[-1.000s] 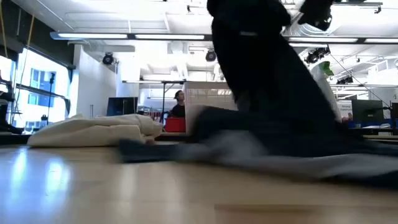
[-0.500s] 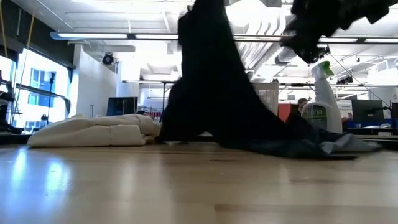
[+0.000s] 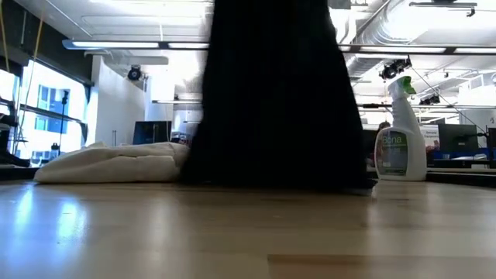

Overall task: Fold Laundry from Bin
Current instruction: Fold the blue polo shirt

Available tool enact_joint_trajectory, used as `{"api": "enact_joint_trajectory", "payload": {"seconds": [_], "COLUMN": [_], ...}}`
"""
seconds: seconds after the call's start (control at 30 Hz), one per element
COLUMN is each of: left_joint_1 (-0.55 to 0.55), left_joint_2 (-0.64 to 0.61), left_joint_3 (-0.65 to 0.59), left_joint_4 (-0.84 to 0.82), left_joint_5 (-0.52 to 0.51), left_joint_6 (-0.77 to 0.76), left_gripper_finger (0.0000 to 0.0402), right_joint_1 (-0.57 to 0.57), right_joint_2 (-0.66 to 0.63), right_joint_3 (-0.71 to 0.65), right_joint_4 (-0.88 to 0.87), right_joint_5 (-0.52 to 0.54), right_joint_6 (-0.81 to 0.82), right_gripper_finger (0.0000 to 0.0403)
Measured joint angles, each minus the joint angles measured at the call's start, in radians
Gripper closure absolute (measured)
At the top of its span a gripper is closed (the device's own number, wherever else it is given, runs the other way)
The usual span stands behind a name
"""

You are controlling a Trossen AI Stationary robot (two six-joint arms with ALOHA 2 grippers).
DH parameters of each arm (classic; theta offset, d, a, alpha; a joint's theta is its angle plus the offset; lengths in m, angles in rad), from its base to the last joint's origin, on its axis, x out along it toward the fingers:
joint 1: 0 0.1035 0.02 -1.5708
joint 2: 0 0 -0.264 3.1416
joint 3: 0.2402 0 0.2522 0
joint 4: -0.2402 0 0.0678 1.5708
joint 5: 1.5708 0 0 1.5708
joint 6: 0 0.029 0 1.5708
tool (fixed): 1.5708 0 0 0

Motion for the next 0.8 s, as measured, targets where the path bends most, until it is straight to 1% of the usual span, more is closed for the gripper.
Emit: {"api": "enact_joint_trajectory", "payload": {"seconds": [0.03,0.07,0.1,0.17,0.23,0.33,0.37,0.47,0.57,0.63,0.7,0.8], "left_joint_1": [0.006,0.012,0.021,0.045,0.076,0.131,0.146,0.18,0.196,0.199,0.199,0.199], "left_joint_2": [0.002,0.004,0.009,0.019,0.037,0.079,0.095,0.126,0.149,0.165,0.17,0.167], "left_joint_3": [-0.001,-0.002,-0.003,-0.003,-0.01,-0.026,-0.031,-0.063,-0.084,-0.085,-0.086,-0.086], "left_joint_4": [-0.063,-0.141,-0.227,-0.397,-0.557,-0.768,-0.818,-0.877,-0.878,-0.88,-0.882,-0.878], "left_joint_5": [-0.089,-0.176,-0.256,-0.374,-0.427,-0.42,-0.405,-0.359,-0.293,-0.261,-0.251,-0.247], "left_joint_6": [0.001,-0.01,-0.029,-0.106,-0.211,-0.35,-0.386,-0.432,-0.438,-0.438,-0.433,-0.403], "left_gripper_finger": [0.0395,0.0395,0.0395,0.0395,0.0395,0.0394,0.0394,0.0394,0.0394,0.0394,0.0394,0.0394], "right_joint_1": [-0.011,-0.022,-0.031,-0.042,-0.037,-0.003,0.011,0.044,0.054,0.054,0.052,0.021], "right_joint_2": [0.007,0.015,0.021,0.034,0.059,0.132,0.163,0.267,0.394,0.494,0.594,0.746], "right_joint_3": [0.021,0.038,0.052,0.065,0.065,0.065,0.065,0.064,0.065,0.064,0.064,0.064], "right_joint_4": [-0.05,-0.101,-0.155,-0.23,-0.3,-0.377,-0.391,-0.382,-0.357,-0.306,-0.215,-0.093], "right_joint_5": [0.049,0.065,0.055,-0.025,-0.138,-0.261,-0.282,-0.3,-0.273,-0.232,-0.187,-0.126], "right_joint_6": [0.015,0.029,0.052,0.105,0.156,0.202,0.207,0.196,0.159,0.108,0.068,0.077], "right_gripper_finger": [0.0237,0.0237,0.0237,0.0237,0.0232,0.0215,0.0205,0.017,0.0138,0.0127,0.0124,0.0138]}}
